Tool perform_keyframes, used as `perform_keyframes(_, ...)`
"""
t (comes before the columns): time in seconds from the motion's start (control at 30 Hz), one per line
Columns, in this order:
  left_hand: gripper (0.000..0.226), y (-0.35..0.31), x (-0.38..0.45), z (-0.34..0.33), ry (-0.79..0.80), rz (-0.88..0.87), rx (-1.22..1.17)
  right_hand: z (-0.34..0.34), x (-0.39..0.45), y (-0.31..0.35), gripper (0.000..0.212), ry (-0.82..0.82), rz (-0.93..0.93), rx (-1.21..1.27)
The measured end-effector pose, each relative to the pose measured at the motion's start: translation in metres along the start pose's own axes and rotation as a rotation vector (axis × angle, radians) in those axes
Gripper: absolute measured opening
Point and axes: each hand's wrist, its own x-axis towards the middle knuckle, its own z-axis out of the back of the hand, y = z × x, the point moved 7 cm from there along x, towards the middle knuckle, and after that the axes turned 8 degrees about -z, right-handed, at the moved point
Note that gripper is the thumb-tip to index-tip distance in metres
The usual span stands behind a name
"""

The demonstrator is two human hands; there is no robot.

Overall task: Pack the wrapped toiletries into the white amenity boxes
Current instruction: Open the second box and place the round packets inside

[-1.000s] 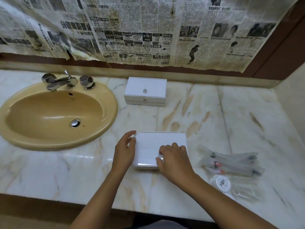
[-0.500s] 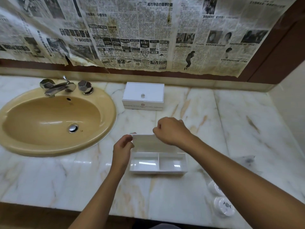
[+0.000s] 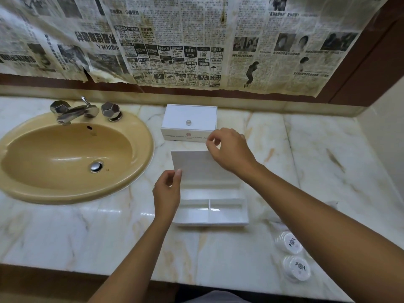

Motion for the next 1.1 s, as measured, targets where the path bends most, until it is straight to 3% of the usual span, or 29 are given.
perform_keyframes(0.23, 0.025, -0.002, 0.001, -0.002, -0.019, -0.001, 0.021, 0.036, -0.013, -0.017, 0.019, -0.185, 0.03, 0.108)
perform_keyframes(0.6, 0.03, 0.004, 0.0, -0.003, -0.025, -0.023, 0.039, 0.059, -0.084, -0.1, 0.02, -0.159, -0.21, 0.094)
perform_keyframes(0.77, 0.029, 0.007, 0.001, -0.004, -0.025, -0.008, 0.056, 0.051, -0.126, -0.132, 0.016, -0.079, -0.357, -0.045)
perform_keyframes(0.87, 0.029, 0.005, 0.0, -0.005, -0.02, -0.012, 0.053, 0.039, -0.151, -0.148, 0.021, 0.08, -0.466, -0.221)
perform_keyframes(0.97, 0.029, 0.004, 0.0, -0.005, -0.024, -0.017, 0.052, 0.018, -0.173, -0.164, 0.034, 0.27, -0.518, -0.375)
perform_keyframes(1.1, 0.029, 0.007, 0.0, -0.004, -0.024, -0.007, 0.034, -0.012, -0.189, -0.179, 0.067, 0.413, -0.506, -0.46)
